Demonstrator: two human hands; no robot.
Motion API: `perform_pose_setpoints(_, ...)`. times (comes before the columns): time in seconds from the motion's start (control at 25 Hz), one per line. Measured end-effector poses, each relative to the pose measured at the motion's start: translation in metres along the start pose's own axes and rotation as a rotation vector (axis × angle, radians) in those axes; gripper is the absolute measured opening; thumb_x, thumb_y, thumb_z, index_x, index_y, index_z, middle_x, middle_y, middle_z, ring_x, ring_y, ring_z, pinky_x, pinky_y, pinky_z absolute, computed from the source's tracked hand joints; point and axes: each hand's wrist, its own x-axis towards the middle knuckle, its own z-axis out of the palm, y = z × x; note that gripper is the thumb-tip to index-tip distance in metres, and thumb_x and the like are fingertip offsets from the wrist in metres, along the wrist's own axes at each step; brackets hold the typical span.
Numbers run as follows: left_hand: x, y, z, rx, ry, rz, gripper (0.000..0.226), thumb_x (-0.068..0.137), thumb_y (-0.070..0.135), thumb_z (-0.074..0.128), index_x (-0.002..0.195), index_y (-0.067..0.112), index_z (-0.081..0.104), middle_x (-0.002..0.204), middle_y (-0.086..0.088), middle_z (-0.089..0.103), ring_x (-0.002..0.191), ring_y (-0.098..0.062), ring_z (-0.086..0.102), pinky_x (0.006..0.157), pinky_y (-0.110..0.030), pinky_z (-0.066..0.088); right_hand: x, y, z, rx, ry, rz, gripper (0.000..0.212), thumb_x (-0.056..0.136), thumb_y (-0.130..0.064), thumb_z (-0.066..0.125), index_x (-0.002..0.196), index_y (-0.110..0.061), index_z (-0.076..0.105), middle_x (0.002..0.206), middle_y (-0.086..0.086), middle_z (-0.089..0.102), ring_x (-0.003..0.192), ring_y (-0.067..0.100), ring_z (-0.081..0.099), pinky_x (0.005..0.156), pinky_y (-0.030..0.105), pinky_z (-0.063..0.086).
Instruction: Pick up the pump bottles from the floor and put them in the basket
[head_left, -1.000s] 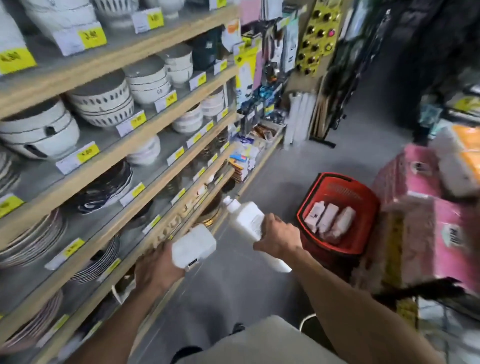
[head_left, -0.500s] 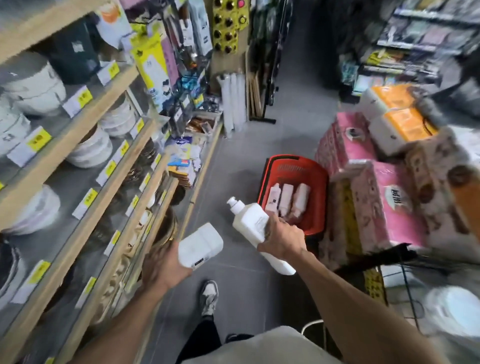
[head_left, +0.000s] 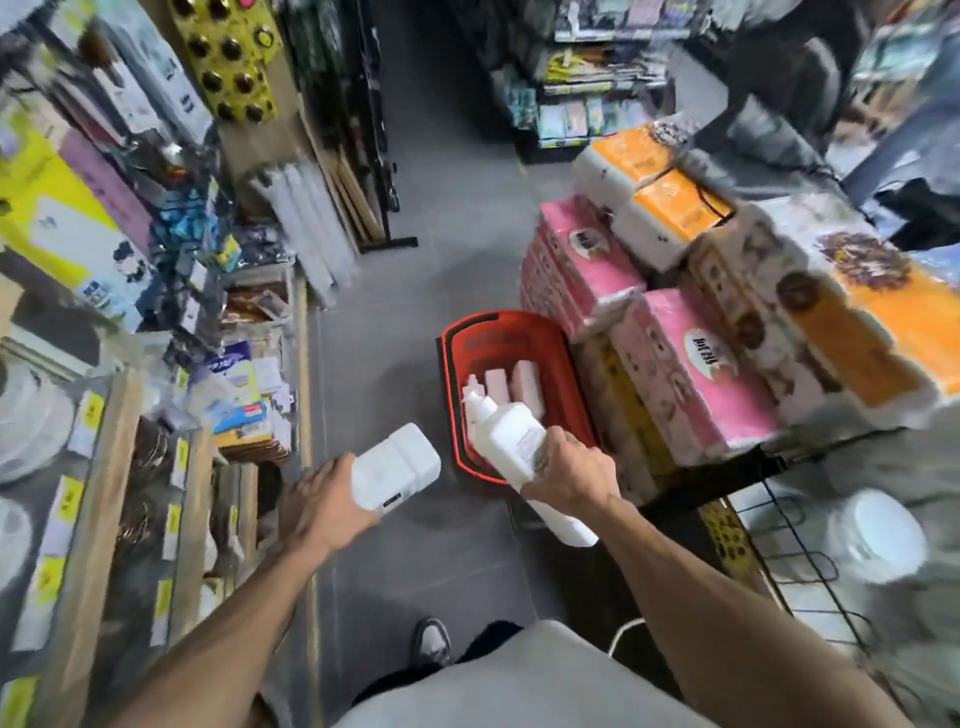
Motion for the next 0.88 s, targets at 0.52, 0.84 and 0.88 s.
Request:
perform_pose_setpoints(0.52,0.207,0.122,-0.041,0.257,-0.075,0.372,0.062,0.063,0.056,0.072,0.113,0.027,0.049,0.120,0.004,0.063,0.110,-0.026,0.060,0.086,-0.038,0.046,0.121,0.070,-0.027,0.143,0.002,0.304,0.061,0.062,-0.057,0.072,0.103,-0.023,0.043,0.110,-0.002,0.062,0.097,0.031,0.064,0.075,0.039,0.050)
perform_pose_setpoints(0.84,0.300,0.198,-0.049,0.338,-0.114,0.576,0.062,0.066,0.060,0.069,0.115,0.029,0.049,0.119,0.007,0.061,0.110,-0.025,0.057,0.087,-0.040,0.044,0.179,0.108,-0.045,0.204,0.000,0.455,0.059,0.066,-0.055,0.072,0.106,-0.022,0.043,0.112,-0.001,0.061,0.097,0.032,0.064,0.073,0.039,0.049)
perform_pose_setpoints(0.88,0.311,0.208,-0.050,0.353,-0.118,0.609,0.062,0.066,0.060,0.069,0.116,0.030,0.049,0.119,0.008,0.061,0.110,-0.024,0.057,0.087,-0.040,0.044,0.185,0.112,-0.046,0.215,-0.003,0.480,0.059,0.066,-0.055,0.072,0.105,-0.022,0.043,0.112,-0.001,0.061,0.097,0.032,0.064,0.072,0.038,0.049)
